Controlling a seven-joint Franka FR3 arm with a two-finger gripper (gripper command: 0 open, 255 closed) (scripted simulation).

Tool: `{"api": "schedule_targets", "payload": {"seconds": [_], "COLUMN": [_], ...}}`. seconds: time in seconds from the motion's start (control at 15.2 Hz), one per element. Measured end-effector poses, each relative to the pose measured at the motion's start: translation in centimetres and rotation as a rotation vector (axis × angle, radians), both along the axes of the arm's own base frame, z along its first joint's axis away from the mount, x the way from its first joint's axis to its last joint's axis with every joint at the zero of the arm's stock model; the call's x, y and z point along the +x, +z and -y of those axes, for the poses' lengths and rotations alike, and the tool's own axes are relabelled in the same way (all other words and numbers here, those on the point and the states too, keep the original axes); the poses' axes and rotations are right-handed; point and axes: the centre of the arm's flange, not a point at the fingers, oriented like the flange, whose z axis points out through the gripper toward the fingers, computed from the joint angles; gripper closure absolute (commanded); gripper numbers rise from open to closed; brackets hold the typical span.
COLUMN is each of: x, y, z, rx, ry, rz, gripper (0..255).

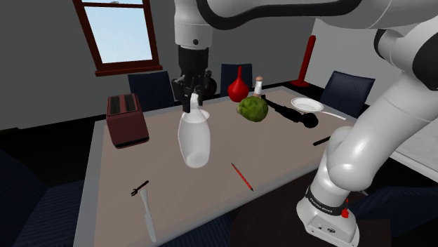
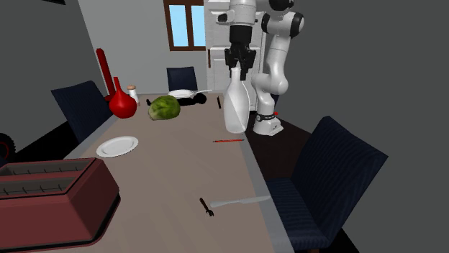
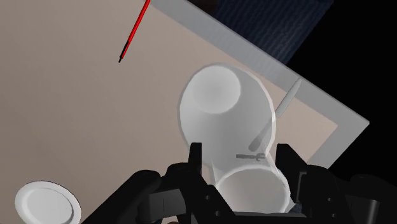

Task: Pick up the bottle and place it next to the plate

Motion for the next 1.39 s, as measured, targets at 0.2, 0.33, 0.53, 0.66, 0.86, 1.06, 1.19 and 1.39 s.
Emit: {"api": "schedule_targets", "payload": {"seconds": [0.2,0.33,0.53,0.66,0.86,1.06,1.19,1.39], "x": [0.0,0.1,0.0,0.0,0.0,0.0,0.0,0.0], "y": [1.6,2.6,4.2,5.3,6.9,8.4,9.4,11.1], "z": [-0.1,-0.1,-0.1,0.0,0.1,0.0,0.1,0.0], "rx": [0.0,0.0,0.0,0.0,0.0,0.0,0.0,0.0], "ry": [0.0,0.0,0.0,0.0,0.0,0.0,0.0,0.0], "rz": [0.0,0.0,0.0,0.0,0.0,0.0,0.0,0.0], "gripper": [255,255,255,255,255,255,255,255]}}
